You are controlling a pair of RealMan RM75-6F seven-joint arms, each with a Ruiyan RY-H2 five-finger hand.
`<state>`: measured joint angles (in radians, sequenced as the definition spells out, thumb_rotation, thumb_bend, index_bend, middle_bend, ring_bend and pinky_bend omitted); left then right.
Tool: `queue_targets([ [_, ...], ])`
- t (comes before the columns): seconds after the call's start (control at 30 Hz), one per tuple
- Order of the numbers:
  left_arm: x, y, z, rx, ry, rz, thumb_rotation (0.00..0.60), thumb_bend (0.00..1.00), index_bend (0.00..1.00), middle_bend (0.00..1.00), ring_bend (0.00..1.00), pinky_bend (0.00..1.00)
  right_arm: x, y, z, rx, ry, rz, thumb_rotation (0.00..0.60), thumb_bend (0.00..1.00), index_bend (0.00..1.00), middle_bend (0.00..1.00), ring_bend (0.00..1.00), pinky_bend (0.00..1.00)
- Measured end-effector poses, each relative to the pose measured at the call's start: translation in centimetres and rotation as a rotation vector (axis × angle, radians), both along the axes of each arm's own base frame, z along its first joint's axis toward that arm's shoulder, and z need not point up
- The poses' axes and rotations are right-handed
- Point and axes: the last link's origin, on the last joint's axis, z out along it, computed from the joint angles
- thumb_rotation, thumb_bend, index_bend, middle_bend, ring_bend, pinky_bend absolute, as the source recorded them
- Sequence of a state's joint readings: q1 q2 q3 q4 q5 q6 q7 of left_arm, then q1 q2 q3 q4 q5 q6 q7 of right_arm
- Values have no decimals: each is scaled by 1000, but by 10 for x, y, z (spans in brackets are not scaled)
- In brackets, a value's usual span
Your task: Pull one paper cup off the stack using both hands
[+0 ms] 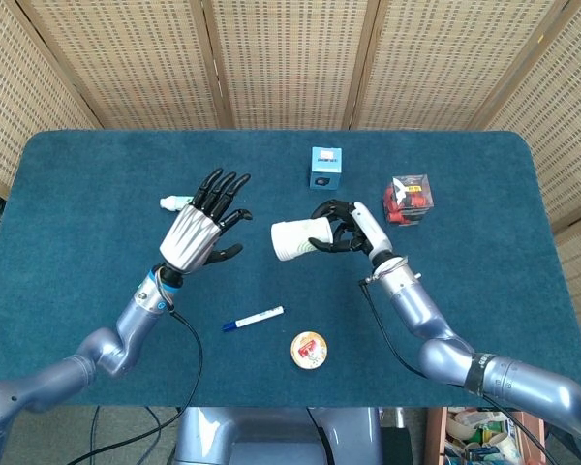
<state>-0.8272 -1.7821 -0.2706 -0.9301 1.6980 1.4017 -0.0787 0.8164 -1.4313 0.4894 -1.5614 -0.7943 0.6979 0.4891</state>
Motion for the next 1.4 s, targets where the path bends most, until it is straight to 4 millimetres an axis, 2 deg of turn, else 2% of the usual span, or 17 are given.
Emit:
queue_targets([
  [0.2,14,4,-12,8,11,-23,600,140,455,0,0,0,3,2,-3,18,-18,2,600,583,515,553,442,671],
  [0.5,24,6,-27,7,41,-27,600,197,503,0,0,0,2,2,-2,27,-28,4,600,585,515,553,442,671],
  [1.03,35,3,-38,11,18,-49,600,406,545,0,0,0,-4,3,1,42,-29,7,600,601,515,554,442,671],
  [1.4,38,2,-45,9,25,-47,600,490,587,0,0,0,-6,3,3,45,-29,6,600,601,515,555,442,671],
])
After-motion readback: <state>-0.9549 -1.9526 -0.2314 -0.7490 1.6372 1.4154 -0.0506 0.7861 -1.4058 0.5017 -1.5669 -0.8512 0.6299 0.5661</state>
